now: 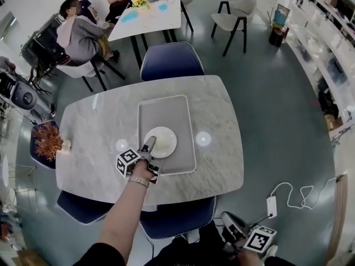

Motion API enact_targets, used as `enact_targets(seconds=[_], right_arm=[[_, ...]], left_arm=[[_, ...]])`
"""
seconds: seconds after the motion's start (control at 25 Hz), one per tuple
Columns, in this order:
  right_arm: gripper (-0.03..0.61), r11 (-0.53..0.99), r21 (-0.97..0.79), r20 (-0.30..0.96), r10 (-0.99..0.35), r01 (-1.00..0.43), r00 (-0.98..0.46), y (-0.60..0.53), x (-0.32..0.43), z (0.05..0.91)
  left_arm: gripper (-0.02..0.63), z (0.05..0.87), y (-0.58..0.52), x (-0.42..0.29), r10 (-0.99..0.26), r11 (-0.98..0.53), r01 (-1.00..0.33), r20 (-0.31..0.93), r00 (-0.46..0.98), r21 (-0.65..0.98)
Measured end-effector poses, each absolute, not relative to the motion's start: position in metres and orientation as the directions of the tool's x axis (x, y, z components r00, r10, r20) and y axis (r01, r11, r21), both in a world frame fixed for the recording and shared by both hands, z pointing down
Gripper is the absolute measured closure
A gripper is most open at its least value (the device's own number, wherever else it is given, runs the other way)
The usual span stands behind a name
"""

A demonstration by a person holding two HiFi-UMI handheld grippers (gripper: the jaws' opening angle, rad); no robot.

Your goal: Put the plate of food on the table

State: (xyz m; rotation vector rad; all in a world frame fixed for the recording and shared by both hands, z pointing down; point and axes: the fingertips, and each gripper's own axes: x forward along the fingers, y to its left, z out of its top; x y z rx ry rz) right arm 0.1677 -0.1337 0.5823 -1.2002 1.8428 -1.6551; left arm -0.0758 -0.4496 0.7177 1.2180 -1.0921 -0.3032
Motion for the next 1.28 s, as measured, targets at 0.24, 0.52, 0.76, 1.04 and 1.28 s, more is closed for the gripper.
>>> enact_targets(seconds=[0.24, 0.52, 0.76, 1.04, 1.28], right_arm=[[0.568, -0.057, -0.954, 0.224, -0.789, -0.295, -0.571, -0.128, 0.163, 0.581], [0.568, -0.053, -0.959, 0.212, -0.788, -0.279, -0.578, -0.122, 0.167, 0.583], [0.568, -0.041, -0.963, 0.201, -0.771, -0.268, -0.604, -0.125, 0.167, 0.585], [0.568, 0.013, -0.964, 0.176, -0.719, -0.267, -0.672, -0.139, 0.148, 0.582], [0.568, 0.084, -0.958, 0.147, -0.673, -0.273, -0.725, -0.130, 0.096, 0.567]], left_arm=[[0.020, 0.702, -0.454, -0.063, -0.682, 0.323, -0.352, 0.473, 0.558, 0.879], [0.020, 0.701, -0.434, -0.062, -0.671, 0.279, -0.339, 0.435, 0.601, 0.899], [0.020, 0.690, -0.415, -0.076, -0.686, 0.226, -0.354, 0.406, 0.604, 0.908], [0.399, 0.601, -0.383, -0.071, -0.696, -0.108, -0.202, 0.071, 0.714, 0.973], [0.607, 0.515, -0.316, -0.099, -0.599, -0.403, -0.072, -0.204, 0.774, 0.912]])
